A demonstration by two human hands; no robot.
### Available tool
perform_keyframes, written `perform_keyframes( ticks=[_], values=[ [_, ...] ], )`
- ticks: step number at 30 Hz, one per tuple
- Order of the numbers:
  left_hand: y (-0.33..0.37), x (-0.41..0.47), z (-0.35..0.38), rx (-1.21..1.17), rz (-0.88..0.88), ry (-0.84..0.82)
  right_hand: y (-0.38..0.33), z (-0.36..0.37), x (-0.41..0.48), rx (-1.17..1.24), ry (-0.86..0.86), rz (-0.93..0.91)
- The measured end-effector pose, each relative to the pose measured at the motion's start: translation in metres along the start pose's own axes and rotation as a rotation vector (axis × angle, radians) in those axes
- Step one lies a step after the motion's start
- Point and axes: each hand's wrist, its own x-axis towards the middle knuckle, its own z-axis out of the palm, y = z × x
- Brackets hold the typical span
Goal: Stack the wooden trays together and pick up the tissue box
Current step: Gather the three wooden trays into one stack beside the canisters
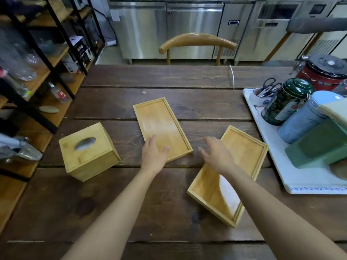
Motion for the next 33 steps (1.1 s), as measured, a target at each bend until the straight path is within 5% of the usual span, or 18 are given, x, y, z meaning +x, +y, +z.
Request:
perform_keyframes(
  ticks=[7,13,25,33],
  values=[
    [-0.010,0.013,0.000,-0.541,-0.296,-0.147,-0.045,0.027,0.042,0.556,-0.363,0.301],
    [-0.005,0.018,-0.024,-0.714,-0.406,-0.145,-0.048,0.029,0.052,0.917,-0.264,0.513],
    [0.016,-0.009,-0.037,-0.535,-0.181,-0.147,-0.043,-0.008,-0.002,0.492,0.004,0.286],
    [0.050,-0.044,0.007,-0.352,0.134,-0.361,0.006,-0.023,-0.080,0.331,0.232,0.415]
  ],
)
